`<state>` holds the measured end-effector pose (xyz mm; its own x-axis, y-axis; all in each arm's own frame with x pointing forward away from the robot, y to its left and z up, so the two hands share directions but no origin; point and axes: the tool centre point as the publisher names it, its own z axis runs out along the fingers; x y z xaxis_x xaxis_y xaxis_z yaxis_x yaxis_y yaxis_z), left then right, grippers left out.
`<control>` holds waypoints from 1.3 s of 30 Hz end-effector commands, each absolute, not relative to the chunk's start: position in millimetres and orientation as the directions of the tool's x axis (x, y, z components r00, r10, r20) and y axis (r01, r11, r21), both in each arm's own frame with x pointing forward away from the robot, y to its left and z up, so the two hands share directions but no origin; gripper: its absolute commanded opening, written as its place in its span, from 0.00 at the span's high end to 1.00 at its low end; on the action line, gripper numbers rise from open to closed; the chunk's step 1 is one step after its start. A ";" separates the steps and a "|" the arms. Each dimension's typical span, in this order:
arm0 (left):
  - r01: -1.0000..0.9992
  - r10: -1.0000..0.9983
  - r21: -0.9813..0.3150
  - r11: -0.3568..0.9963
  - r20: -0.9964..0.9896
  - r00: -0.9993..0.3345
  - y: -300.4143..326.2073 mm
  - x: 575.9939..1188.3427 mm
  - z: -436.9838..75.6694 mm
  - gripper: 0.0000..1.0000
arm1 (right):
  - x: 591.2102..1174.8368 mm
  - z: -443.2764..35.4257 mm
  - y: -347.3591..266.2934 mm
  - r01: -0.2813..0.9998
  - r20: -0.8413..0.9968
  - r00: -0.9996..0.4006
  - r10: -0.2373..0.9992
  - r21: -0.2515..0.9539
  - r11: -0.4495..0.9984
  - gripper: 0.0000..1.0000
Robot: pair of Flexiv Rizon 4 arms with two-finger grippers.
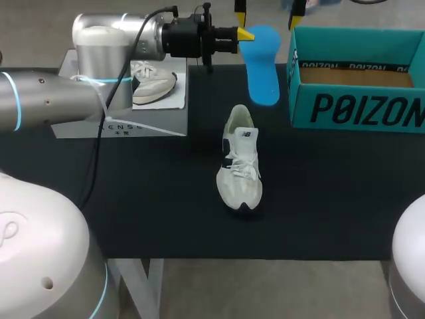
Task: Take the shoe out of the shoebox, open the shoe tongue, remove and reinsert the insole, then place the shoe into the shoebox
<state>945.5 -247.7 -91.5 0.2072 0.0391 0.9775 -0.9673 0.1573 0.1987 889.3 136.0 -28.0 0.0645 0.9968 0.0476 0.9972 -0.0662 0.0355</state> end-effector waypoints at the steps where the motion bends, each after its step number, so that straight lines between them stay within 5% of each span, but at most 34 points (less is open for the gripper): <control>1: -0.967 0.038 0.199 0.156 0.978 0.207 -247.7 945.0 -91.6 1.00 | 889.6 -27.7 135.8 0.997 0.048 0.065 0.997 0.035 -0.067 0.00; 11: -0.967 0.038 0.199 0.156 0.978 0.207 -247.7 945.0 -91.6 1.00 | 882.4 -21.9 92.6 0.998 0.259 0.058 0.964 0.011 -0.063 0.00; 32: -0.967 0.038 0.199 0.156 0.978 0.207 -247.7 945.0 -91.6 1.00 | 876.2 -25.6 72.3 0.995 0.242 0.096 0.966 0.012 -0.102 0.00; 39: -0.967 0.038 0.199 0.156 0.978 0.207 -247.7 945.0 -91.6 1.00 | 874.8 -32.3 48.8 0.995 0.552 0.099 0.828 -0.047 -0.087 0.00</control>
<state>945.4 -247.6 -91.6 0.2073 0.0396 0.9775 -0.9675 0.1565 0.1988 877.5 70.3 -20.5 0.0968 0.9371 0.3353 0.9953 -0.0920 -0.0303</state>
